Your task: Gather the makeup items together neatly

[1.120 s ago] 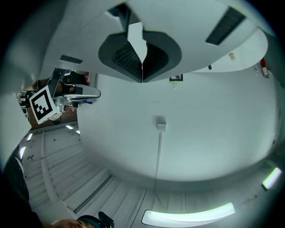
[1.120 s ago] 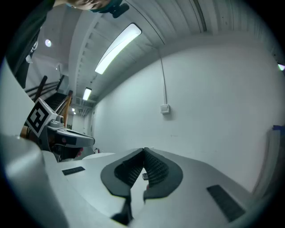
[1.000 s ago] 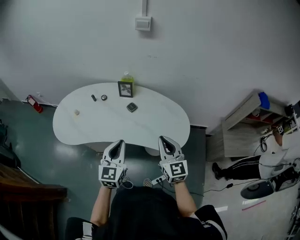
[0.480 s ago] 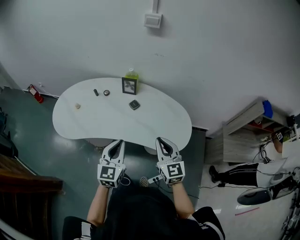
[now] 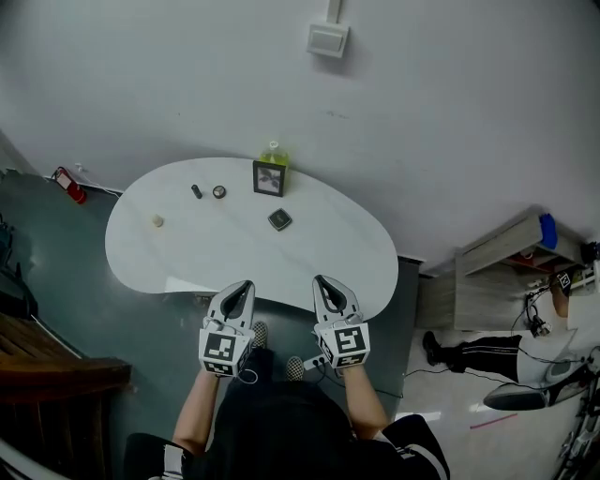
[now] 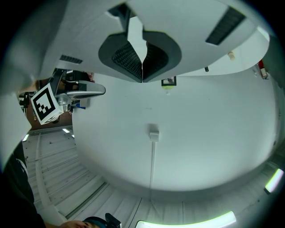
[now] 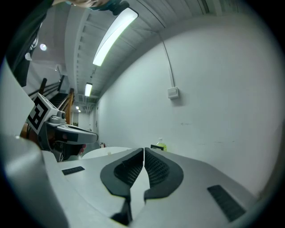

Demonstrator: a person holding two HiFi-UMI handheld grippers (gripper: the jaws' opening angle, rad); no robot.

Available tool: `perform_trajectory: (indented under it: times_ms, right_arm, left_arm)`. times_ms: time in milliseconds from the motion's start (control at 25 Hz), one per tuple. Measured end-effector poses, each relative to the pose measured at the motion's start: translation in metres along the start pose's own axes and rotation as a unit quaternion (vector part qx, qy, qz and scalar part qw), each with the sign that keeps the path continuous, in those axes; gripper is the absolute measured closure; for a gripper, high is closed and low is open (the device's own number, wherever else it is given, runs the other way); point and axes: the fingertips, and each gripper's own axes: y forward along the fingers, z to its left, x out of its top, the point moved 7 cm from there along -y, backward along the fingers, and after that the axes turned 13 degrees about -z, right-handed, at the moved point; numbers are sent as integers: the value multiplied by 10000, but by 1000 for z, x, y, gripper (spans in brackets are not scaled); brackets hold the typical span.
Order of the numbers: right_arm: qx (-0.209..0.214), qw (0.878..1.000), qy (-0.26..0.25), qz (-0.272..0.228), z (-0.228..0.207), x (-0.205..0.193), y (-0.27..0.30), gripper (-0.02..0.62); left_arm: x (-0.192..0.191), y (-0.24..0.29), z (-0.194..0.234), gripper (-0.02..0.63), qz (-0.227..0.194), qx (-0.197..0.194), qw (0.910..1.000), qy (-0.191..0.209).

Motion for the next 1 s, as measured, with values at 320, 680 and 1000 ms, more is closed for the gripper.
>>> perform_trajectory:
  times_ms: [320,680,1000]
  right_arm:
    - [-509,9978,111,410,-2,-31,80,563]
    - [-956,9924,105,771,-4,-65,146,563]
    - [-873,9897,259,1103,-17,-97,185,563]
  left_arm:
    - [-30,61,77,586,318,-514,9978,-285]
    - [-65,120,141,586,558,-1043,9918,-486]
    - [-96,152,157,586,876,-1115,9879,-633]
